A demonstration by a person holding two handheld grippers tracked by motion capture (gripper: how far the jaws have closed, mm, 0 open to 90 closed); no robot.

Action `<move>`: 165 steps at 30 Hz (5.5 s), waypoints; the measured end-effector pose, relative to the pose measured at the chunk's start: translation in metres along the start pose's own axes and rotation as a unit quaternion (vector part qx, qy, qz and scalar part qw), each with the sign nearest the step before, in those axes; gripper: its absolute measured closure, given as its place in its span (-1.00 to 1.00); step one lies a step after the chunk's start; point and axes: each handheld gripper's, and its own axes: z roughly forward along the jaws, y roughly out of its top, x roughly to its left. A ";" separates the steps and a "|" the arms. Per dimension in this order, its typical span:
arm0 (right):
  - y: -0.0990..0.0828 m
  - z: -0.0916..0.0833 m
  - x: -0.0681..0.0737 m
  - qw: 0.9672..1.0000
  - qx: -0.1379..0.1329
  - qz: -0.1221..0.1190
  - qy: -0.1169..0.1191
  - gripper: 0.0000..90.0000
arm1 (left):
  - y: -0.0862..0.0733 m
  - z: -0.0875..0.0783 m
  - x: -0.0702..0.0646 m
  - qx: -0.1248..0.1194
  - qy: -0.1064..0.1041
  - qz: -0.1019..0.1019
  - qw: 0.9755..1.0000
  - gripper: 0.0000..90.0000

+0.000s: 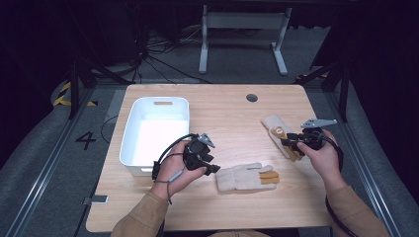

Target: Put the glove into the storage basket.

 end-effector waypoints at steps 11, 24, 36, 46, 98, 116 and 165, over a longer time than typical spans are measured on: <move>-0.005 0.026 -0.014 0.999 0.022 0.018 -0.017 0.17 | -0.011 -0.003 -0.004 -0.001 0.006 -0.009 1.000 0.20; -0.009 0.037 -0.023 0.998 0.043 0.027 -0.039 0.14 | -0.014 -0.002 -0.004 0.003 0.007 -0.012 1.000 0.20; -0.005 0.036 -0.017 0.996 0.070 0.015 -0.048 0.75 | -0.014 -0.002 -0.004 0.004 0.009 -0.012 1.000 0.20; -0.001 0.023 -0.016 0.997 0.054 0.016 -0.050 0.80 | -0.012 0.000 -0.003 0.003 0.008 -0.011 1.000 0.20; 0.031 -0.046 0.084 0.977 -0.009 -0.146 0.153 0.81 | 0.003 0.003 -0.007 -0.007 -0.001 0.014 1.000 0.21; 0.025 -0.031 0.103 0.952 -0.011 -0.197 0.232 0.81 | 0.003 0.003 -0.007 -0.007 -0.002 0.015 1.000 0.21; -0.022 -0.035 0.069 0.953 0.186 -0.163 0.173 0.38 | 0.020 0.030 -0.008 0.078 -0.022 0.032 0.996 0.17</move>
